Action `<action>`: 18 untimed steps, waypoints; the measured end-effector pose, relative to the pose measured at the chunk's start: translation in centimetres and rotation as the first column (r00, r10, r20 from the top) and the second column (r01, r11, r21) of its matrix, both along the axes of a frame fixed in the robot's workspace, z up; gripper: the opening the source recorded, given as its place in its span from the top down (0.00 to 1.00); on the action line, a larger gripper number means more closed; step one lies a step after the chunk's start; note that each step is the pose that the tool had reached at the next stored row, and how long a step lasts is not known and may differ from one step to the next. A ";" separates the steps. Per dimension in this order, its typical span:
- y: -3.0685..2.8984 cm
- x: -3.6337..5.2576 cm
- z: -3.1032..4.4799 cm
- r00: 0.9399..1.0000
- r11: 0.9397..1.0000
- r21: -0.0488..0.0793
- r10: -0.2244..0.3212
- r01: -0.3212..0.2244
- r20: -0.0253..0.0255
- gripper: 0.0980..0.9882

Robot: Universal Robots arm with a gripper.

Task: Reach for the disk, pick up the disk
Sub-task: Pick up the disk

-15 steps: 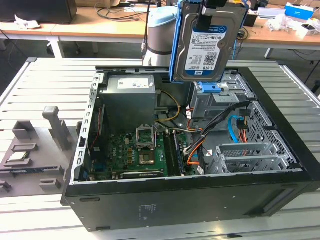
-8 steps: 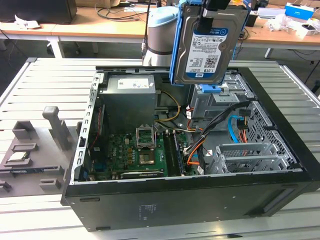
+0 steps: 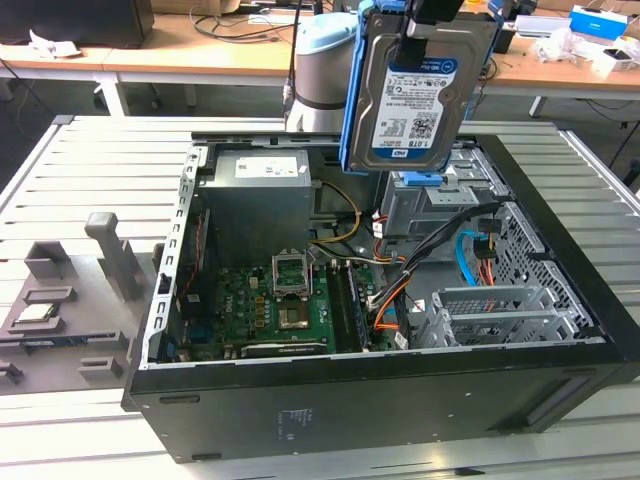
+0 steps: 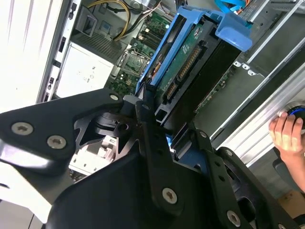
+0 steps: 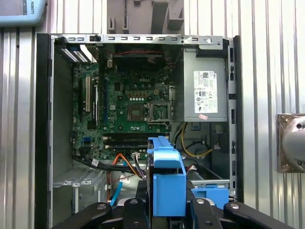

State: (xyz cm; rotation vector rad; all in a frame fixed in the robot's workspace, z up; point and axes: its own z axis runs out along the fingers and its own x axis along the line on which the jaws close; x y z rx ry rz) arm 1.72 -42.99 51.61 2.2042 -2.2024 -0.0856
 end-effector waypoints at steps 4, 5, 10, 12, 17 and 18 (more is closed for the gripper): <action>-0.45 0.00 -0.01 1.000 1.000 0.000 0.000 0.000 0.000 0.70; -0.55 0.00 -0.02 1.000 1.000 0.000 0.000 0.000 0.000 0.70; -1.24 0.00 -0.03 1.000 1.000 0.000 0.000 0.000 0.000 0.70; -1.46 0.00 -0.04 1.000 1.000 0.000 0.000 0.000 0.000 0.70; -2.10 0.00 -0.05 1.000 1.000 0.000 0.000 0.000 0.000 0.70; -2.19 0.00 -0.06 1.000 1.000 0.000 0.000 0.000 0.000 0.70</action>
